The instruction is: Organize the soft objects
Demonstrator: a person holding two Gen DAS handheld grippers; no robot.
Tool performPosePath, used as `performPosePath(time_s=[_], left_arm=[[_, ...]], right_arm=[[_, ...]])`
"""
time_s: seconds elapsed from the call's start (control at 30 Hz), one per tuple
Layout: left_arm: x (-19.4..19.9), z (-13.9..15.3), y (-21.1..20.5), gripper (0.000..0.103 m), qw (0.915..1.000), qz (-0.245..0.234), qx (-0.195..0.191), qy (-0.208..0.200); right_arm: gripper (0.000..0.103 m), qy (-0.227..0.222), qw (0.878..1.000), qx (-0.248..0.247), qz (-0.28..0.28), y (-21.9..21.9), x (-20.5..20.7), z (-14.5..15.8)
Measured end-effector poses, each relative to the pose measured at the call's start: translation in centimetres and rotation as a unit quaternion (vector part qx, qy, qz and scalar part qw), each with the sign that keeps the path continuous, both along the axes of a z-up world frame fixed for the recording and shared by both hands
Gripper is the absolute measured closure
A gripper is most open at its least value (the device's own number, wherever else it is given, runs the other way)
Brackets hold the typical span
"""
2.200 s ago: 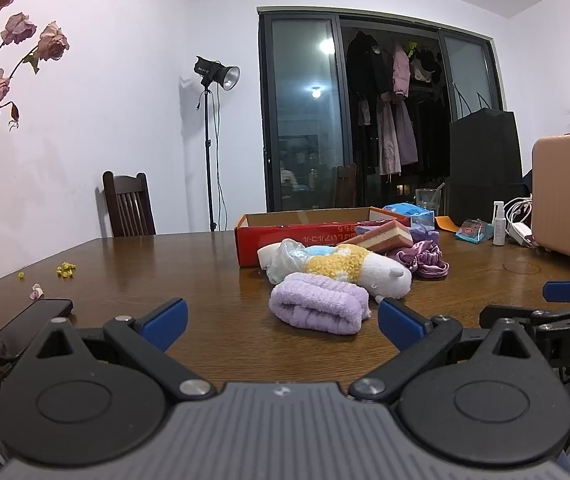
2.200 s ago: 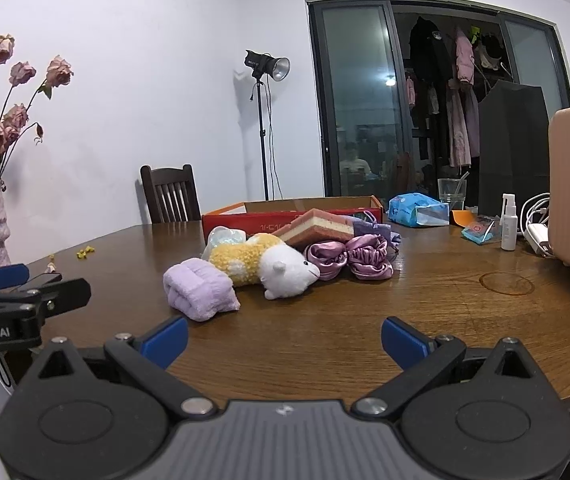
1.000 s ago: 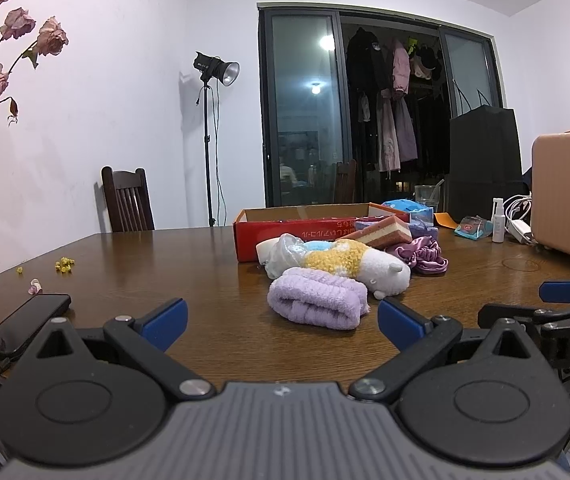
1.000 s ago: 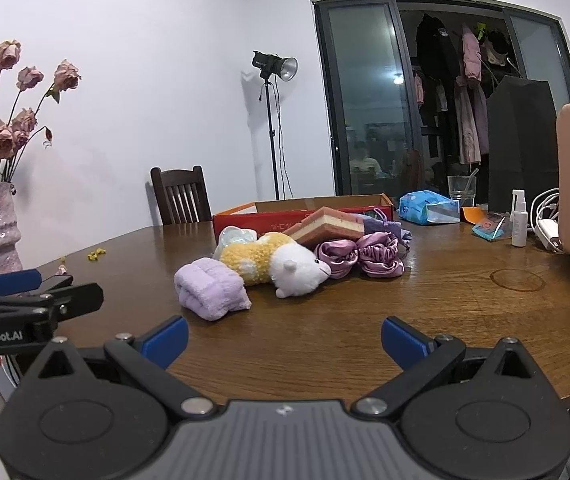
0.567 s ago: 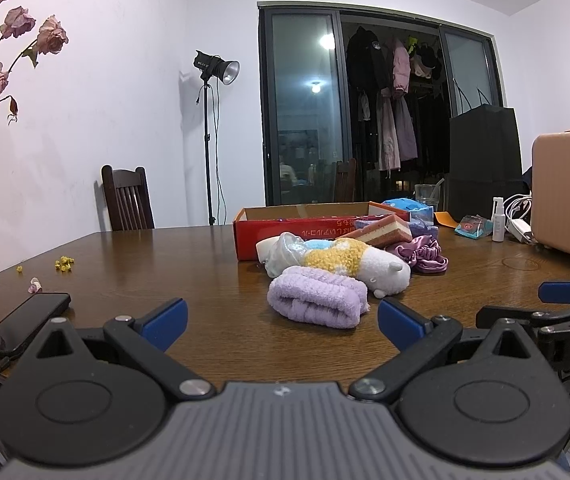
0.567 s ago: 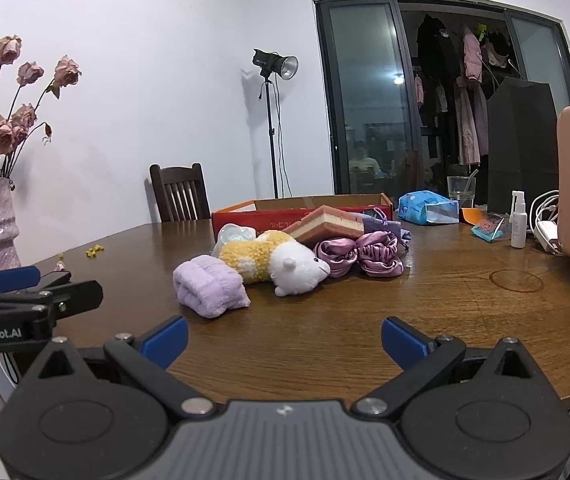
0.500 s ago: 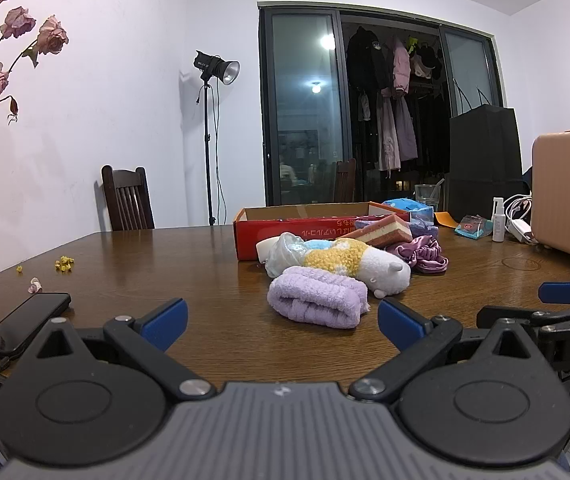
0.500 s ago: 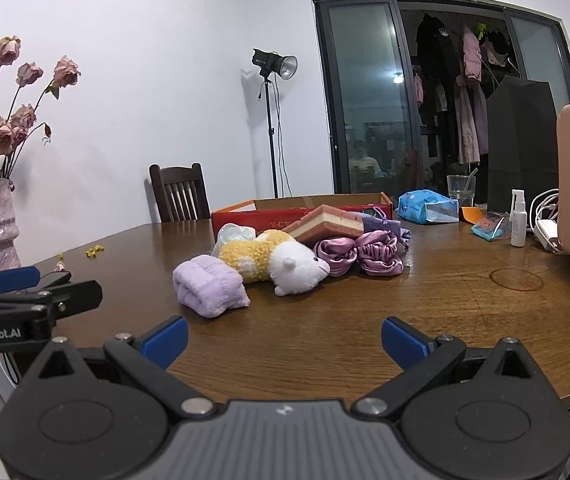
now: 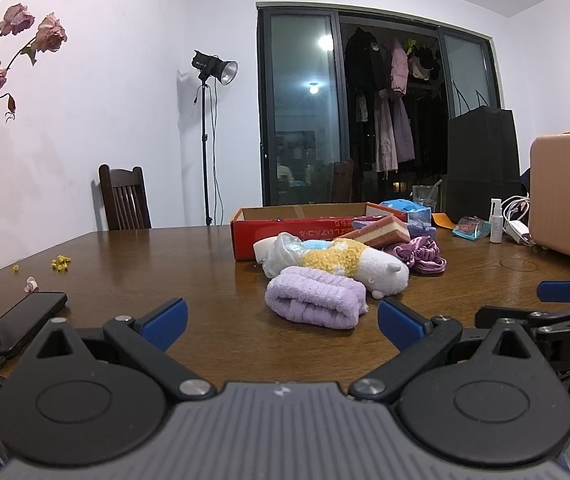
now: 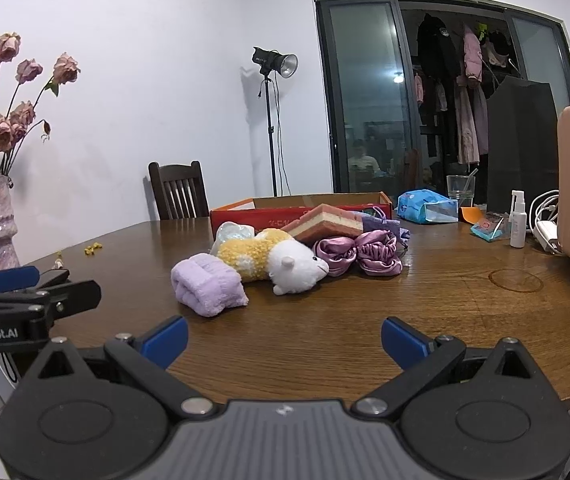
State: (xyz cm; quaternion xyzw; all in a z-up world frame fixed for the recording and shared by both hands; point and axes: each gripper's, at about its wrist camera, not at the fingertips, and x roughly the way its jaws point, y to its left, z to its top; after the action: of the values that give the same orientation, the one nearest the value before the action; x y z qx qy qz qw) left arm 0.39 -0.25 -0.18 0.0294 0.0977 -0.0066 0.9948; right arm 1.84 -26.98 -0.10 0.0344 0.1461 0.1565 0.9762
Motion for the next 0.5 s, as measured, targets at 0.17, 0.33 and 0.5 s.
performPosePath(time_s=[0.17, 0.33, 0.5], left_arm=[[2.8, 1.3, 1.3, 0.000, 0.9998, -0.020, -0.001, 0.003], [8.5, 2.6, 4.5, 0.001, 0.9982, -0.035, -0.027, 0.041], [14.6, 3.6, 7.9, 0.026, 0.9880, -0.052, -0.110, 0.095]], right_arm=[[0.000, -0.024, 1.000, 0.011, -0.005, -0.7, 0.8, 0.7], [0.000, 0.060, 0.995, 0.006, 0.074, 0.4, 5.5, 0.5], [0.019, 0.095, 0.988, 0.019, 0.122, 3.2, 9.7, 0.6]])
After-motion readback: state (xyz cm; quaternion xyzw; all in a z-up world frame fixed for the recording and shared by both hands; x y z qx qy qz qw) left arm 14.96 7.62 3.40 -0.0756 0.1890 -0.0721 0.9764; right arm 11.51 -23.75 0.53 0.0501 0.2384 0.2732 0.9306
